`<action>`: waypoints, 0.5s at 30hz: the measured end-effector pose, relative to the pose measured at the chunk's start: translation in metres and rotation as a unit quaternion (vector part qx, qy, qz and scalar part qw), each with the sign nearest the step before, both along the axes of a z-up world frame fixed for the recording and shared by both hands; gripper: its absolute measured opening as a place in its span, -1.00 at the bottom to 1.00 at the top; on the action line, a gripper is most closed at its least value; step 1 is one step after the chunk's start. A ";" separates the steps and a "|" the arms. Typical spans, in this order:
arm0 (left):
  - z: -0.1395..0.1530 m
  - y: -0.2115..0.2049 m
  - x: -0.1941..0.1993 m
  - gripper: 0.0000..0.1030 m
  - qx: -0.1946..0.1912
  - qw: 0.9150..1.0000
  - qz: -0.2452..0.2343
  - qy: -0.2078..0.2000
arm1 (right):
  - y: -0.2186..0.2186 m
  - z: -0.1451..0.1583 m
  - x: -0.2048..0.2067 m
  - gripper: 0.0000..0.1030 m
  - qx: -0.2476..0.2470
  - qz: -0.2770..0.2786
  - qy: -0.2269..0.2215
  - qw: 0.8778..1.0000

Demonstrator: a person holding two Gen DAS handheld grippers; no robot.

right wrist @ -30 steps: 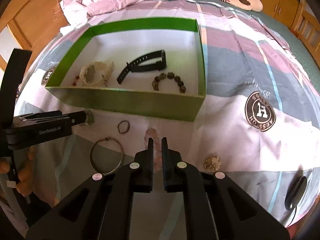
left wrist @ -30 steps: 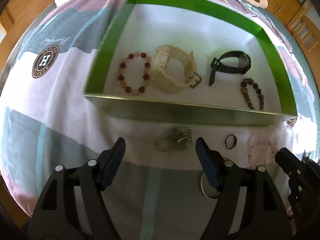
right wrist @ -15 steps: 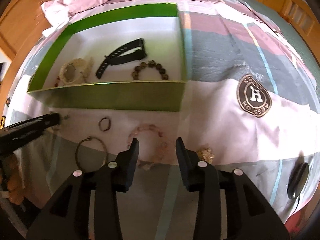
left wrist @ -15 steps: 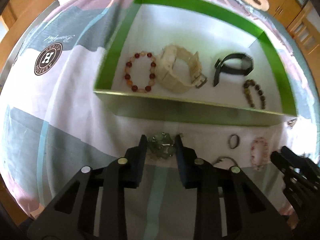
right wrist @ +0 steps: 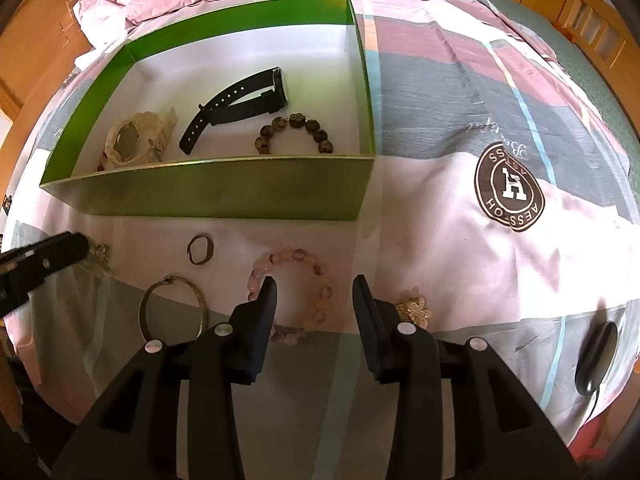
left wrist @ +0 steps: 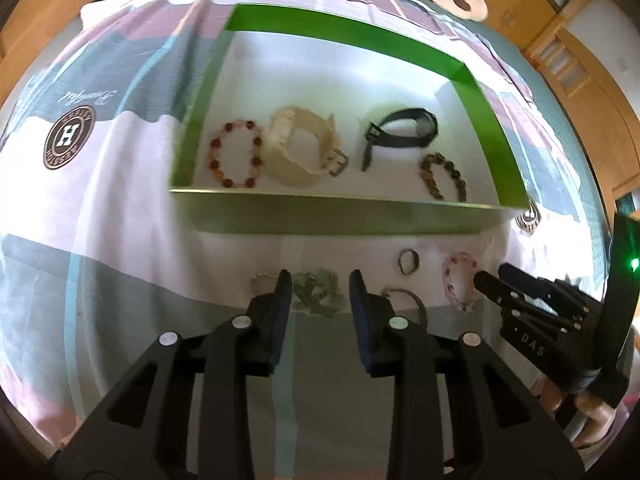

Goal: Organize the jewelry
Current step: 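Align the open right tool over the pink bracelet while the left aligns over the green brooch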

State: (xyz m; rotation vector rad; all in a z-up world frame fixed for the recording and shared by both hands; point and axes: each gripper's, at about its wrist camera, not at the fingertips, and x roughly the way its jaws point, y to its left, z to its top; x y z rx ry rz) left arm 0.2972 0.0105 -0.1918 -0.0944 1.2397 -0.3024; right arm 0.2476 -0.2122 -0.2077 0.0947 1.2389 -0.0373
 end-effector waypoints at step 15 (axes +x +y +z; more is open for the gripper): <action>-0.024 -0.019 0.000 -0.12 0.031 0.999 -0.014 0.020 | -0.009 -0.001 -0.001 -0.06 0.002 -0.019 0.002 1.000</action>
